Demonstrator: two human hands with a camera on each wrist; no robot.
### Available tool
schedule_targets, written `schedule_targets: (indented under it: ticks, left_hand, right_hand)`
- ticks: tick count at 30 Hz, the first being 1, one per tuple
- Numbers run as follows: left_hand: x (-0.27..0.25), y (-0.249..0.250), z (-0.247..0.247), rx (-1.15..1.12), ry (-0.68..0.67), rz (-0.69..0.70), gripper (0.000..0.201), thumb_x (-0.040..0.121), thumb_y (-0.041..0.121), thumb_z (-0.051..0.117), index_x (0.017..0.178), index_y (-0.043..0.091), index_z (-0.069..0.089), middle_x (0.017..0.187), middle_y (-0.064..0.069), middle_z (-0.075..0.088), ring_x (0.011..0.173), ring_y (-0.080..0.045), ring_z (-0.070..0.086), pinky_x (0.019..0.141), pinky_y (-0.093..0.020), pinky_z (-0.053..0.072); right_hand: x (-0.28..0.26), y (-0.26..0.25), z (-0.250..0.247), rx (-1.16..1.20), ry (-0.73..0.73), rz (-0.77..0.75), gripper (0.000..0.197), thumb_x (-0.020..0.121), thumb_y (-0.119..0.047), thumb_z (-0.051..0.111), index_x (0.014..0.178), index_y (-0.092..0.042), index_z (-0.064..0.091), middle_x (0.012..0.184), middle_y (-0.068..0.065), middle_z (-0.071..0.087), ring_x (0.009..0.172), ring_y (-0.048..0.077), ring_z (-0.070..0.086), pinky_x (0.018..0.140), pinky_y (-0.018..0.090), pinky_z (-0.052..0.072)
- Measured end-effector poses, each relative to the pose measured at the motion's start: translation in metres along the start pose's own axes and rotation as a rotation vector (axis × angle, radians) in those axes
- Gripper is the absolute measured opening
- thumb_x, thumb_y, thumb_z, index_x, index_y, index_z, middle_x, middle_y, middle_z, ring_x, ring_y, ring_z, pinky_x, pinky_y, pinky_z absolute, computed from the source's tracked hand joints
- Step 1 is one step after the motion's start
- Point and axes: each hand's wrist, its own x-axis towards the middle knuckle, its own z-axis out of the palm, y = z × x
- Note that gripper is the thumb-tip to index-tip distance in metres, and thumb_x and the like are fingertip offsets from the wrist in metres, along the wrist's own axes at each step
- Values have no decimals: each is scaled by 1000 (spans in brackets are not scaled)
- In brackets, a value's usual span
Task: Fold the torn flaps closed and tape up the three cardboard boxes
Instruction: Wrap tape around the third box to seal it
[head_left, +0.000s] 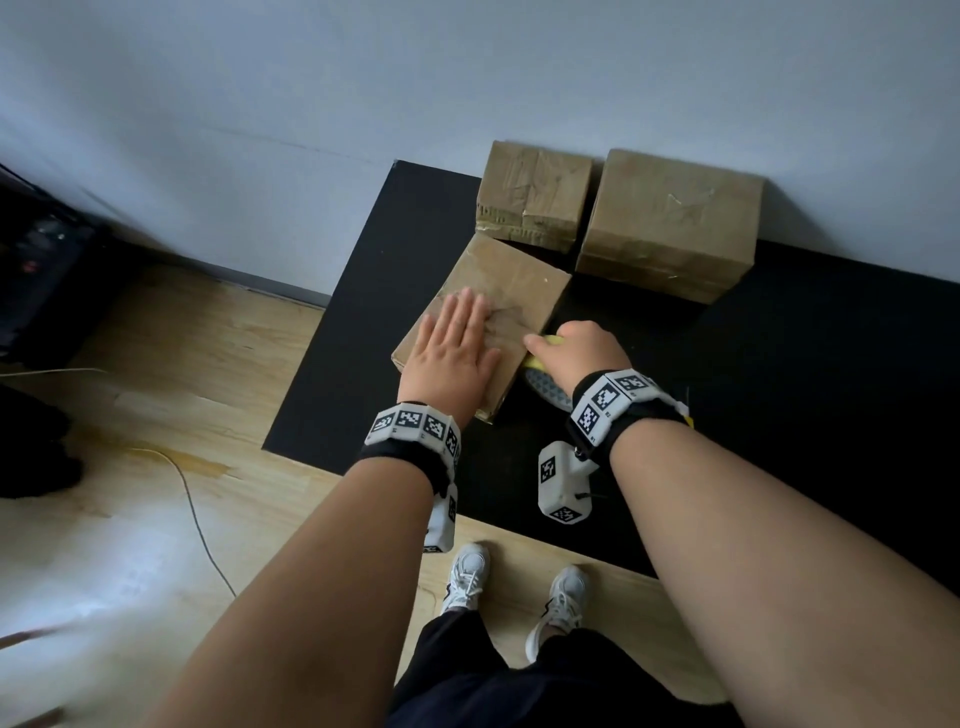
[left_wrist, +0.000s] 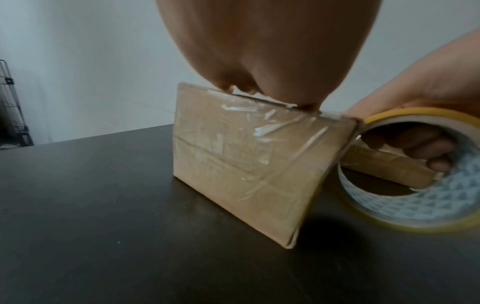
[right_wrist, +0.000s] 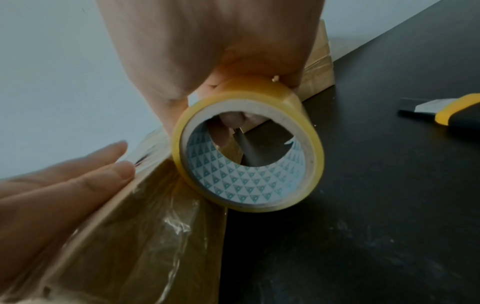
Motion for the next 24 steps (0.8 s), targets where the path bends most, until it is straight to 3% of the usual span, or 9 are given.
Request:
schedule_targets:
  ticks: [7, 15, 20, 24]
  left_hand:
    - [6, 1, 1, 8, -74, 23, 56, 105, 43, 9, 156, 25, -3, 162, 8, -10, 148, -10, -14, 119, -32, -11]
    - [-7, 8, 0, 21, -35, 102, 53, 105, 38, 14, 156, 27, 3, 162, 10, -5, 148, -9, -12, 118, -32, -13]
    - [-3, 5, 2, -5, -78, 82, 63, 100, 58, 15, 155, 32, -1, 162, 12, -9, 147, -12, -18, 118, -36, -16]
    - [-10, 4, 4, 22, -73, 52, 93, 84, 76, 40, 153, 37, -8, 161, 8, -16, 146, -25, -25, 117, -47, -17]
  right_hand:
    - [1, -2, 0, -24, -10, 10, 45, 90, -59, 52, 77, -16, 57, 76, 3, 58, 73, 24, 57, 66, 32, 41]
    - [1, 0, -1, -19, -20, -5, 45, 90, -58, 51, 73, -16, 55, 77, 4, 59, 74, 25, 58, 65, 32, 39]
    - [2, -4, -2, -29, -36, -7, 45, 91, -58, 51, 76, -16, 56, 80, 5, 59, 75, 25, 58, 66, 32, 39]
    - [-3, -3, -6, -67, -33, -17, 46, 91, -58, 50, 77, -15, 56, 79, 5, 58, 74, 25, 58, 63, 32, 39]
